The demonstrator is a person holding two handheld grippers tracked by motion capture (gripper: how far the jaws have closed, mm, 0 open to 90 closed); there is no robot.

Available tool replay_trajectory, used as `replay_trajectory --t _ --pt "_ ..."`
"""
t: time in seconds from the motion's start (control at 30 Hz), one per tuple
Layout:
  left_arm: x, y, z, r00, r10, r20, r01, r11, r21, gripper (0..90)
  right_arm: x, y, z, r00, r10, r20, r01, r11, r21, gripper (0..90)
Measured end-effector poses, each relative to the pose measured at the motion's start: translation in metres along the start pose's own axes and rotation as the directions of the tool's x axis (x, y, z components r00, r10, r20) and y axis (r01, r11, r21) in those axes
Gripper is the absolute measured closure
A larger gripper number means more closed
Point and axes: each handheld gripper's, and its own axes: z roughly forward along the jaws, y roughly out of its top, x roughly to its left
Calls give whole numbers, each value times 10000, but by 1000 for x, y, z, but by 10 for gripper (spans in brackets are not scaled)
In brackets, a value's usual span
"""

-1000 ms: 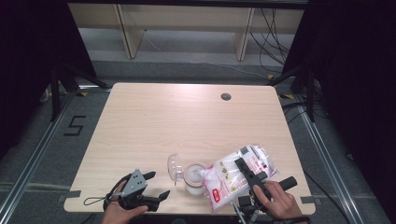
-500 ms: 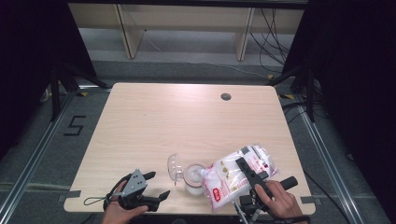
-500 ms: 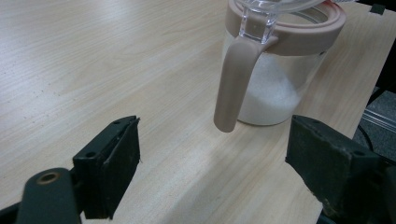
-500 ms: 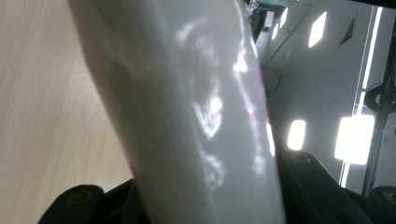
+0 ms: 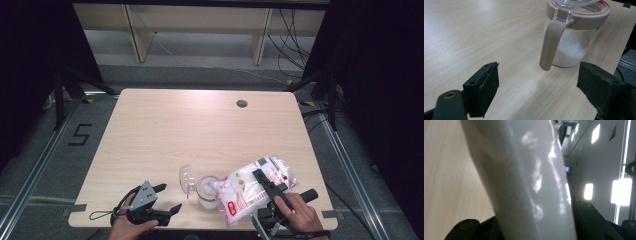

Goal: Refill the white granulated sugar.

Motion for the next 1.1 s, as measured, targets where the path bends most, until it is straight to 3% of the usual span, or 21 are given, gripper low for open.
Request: replay_trajectory --t 0.07,0.2,0.27,0.3,0.33,0.43,0.5,0.63,0.7,0.8,0.83,0.9,0.97,1.0,1.03,1.07,1.1 --pt "0 0 0 10000 0 18 0 10000 20 170 2 0 0 9995 324 -15 -324 9994 87 680" --pt "0 0 0 10000 -9 -5 9 10000 7 170 -1 -2 0 10000 -31 62 31 10000 -36 680" --pt "0 0 0 10000 -15 -9 15 10000 2 170 2 -3 0 9983 572 -93 -571 9983 93 680" --pt "0 0 0 10000 -11 -2 11 10000 9 170 -1 -3 1 9998 190 -1 -190 9998 -77 680" --pt "0 0 0 10000 -4 2 4 10000 27 170 -1 -3 1 9997 234 9 -234 9997 -116 680" --pt "0 0 0 10000 33 10 -33 10000 33 170 -1 -4 0 9991 420 -48 -421 9991 -106 680" --pt "0 0 0 10000 -13 -41 13 10000 57 170 3 -4 0 9952 951 -224 -950 9955 63 681" --pt "0 0 0 10000 -17 -1 17 10000 18 170 3 -4 0 9947 991 -291 -992 9951 -6 681" --pt "0 0 0 10000 -28 3 28 10000 19 170 0 -4 1 9976 677 -136 -680 9974 -257 681" --pt "0 0 0 10000 -47 -7 47 10000 -5 170 3 -4 1 9933 1094 -379 -1100 9939 -116 682" --pt "0 0 0 10000 -37 -4 37 10000 0 170 1 -4 2 9955 916 -260 -922 9954 -240 682" --pt "-1 0 0 10000 -85 -52 85 9999 58 170 4 -5 2 9844 1712 -413 -1717 9851 -108 683" --pt "-1 0 0 9999 -94 -58 95 9999 64 170 3 -7 4 9806 1896 -503 -1911 9811 -285 684" --pt "-1 0 0 9999 -92 -62 93 9999 63 170 6 -8 3 9671 2475 -587 -2488 9684 -155 686" --pt "-1 0 0 9999 -93 -53 93 9999 66 170 2 -9 6 9787 1981 -544 -2008 9784 -490 686" --pt "0 0 0 9999 -50 -96 51 9999 111 170 5 -9 5 9639 2574 -675 -2597 9653 -278 687" --pt "0 0 0 9999 -52 -89 53 9999 103 170 6 -10 6 9557 2843 -769 -2876 9571 -362 688"
